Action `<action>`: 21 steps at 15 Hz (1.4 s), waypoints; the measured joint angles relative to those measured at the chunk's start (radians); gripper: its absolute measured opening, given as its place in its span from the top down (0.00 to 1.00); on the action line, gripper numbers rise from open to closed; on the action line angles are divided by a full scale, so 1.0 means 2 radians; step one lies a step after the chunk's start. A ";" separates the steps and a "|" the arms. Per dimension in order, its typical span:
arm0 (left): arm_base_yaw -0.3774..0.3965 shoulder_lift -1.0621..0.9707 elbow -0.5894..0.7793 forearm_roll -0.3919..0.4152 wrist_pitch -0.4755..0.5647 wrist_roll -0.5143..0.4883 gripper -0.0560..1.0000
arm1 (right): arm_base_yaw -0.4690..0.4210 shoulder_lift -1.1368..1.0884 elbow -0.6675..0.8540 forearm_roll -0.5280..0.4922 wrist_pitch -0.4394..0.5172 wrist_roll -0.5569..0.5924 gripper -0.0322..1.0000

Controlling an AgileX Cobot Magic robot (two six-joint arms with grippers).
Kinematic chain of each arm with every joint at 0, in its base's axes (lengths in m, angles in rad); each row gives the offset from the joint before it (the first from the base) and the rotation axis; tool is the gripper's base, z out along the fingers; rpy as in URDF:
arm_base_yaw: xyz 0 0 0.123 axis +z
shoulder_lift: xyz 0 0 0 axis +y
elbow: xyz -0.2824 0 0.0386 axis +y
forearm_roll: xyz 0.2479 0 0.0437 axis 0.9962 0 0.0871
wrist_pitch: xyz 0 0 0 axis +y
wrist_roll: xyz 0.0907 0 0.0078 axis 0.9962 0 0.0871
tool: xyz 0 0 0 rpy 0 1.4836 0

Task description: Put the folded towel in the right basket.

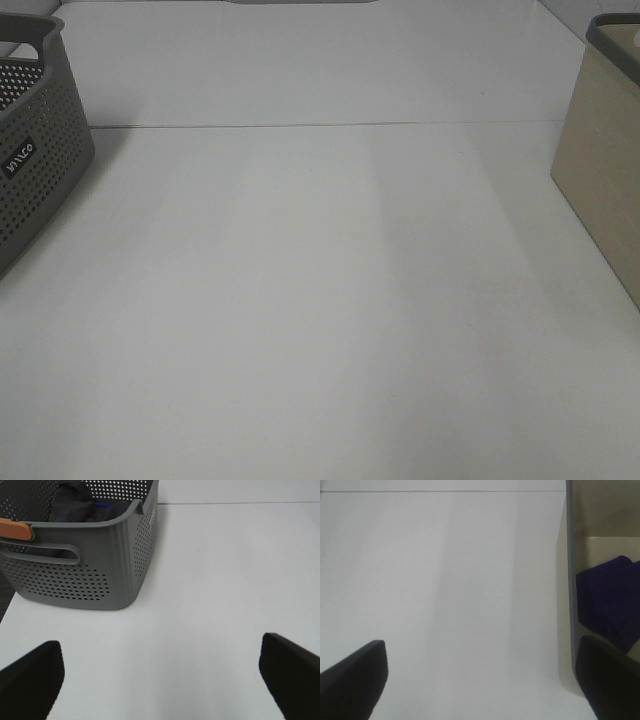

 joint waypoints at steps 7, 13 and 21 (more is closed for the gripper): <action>0.000 0.000 0.000 0.000 0.000 0.000 0.01 | 0.000 -0.363 0.238 -0.065 0.027 -0.013 0.02; 0.000 0.000 0.000 0.000 0.000 0.000 0.01 | 0.000 -0.508 0.353 -0.062 0.034 0.005 0.02; 0.000 0.000 0.000 0.000 0.000 0.000 0.01 | 0.000 -0.508 0.397 -0.064 0.017 0.021 0.02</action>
